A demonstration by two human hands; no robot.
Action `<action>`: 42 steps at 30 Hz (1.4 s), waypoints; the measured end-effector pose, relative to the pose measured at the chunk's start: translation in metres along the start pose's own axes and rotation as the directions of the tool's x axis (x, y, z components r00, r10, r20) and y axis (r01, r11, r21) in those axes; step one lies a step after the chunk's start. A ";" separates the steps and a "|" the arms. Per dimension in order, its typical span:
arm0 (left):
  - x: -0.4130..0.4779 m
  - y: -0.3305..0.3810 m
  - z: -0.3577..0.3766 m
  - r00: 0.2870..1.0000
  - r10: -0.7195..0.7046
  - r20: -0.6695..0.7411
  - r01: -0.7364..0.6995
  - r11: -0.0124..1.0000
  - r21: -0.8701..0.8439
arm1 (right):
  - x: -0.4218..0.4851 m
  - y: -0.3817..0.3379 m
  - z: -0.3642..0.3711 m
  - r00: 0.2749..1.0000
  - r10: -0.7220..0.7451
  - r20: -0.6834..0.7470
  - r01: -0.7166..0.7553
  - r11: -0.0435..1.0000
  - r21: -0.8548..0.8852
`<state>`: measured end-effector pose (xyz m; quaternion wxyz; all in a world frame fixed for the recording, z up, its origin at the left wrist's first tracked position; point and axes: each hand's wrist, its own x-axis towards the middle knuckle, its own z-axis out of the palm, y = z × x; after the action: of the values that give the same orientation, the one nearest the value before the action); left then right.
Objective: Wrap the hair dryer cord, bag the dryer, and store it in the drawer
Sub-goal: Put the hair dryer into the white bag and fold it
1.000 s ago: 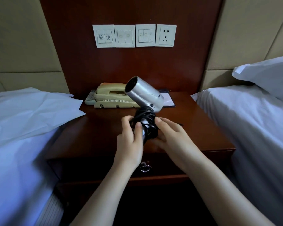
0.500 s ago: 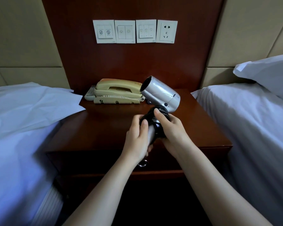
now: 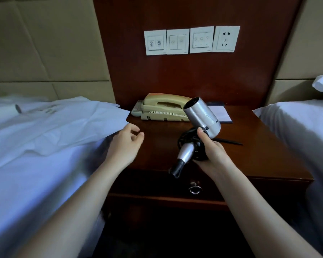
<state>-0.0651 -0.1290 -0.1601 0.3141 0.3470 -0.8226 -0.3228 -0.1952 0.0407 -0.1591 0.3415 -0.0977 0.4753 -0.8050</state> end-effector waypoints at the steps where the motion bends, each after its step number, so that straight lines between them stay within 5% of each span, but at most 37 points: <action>1: 0.009 -0.007 -0.008 0.999 0.004 -0.041 0.000 0.995 0.099 | 0.001 0.001 0.002 1.000 0.001 0.006 -0.001 1.000 -0.001; 6: 0.043 -0.033 -0.037 0.952 0.191 -0.241 0.008 0.767 0.642 | 0.006 0.004 0.009 1.000 -0.006 0.017 0.006 1.000 0.011; 15: 0.086 -0.066 -0.056 0.971 0.083 -0.224 0.155 0.495 0.855 | 0.021 0.001 0.004 0.998 -0.037 -0.053 0.029 0.990 -0.137; 23: 0.082 -0.065 -0.067 0.832 0.361 -0.421 0.022 0.737 0.676 | 0.040 -0.022 -0.014 0.981 -0.164 -0.108 0.096 0.881 -0.464; 29: 0.049 -0.027 -0.053 0.707 0.482 -0.517 -0.235 0.850 0.470 | 0.042 -0.037 -0.032 0.981 -0.135 -0.137 0.020 0.780 -0.626; 42: -0.016 0.059 -0.039 0.556 0.566 -0.608 -0.641 0.758 0.120 | 0.018 -0.068 -0.055 0.968 -0.084 -0.235 -0.119 0.673 -0.730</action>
<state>-0.0487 -0.0968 -0.0973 0.6731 0.1094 -0.7229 -0.1117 -0.2661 0.0894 -0.1346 0.2181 -0.1212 0.7996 -0.5462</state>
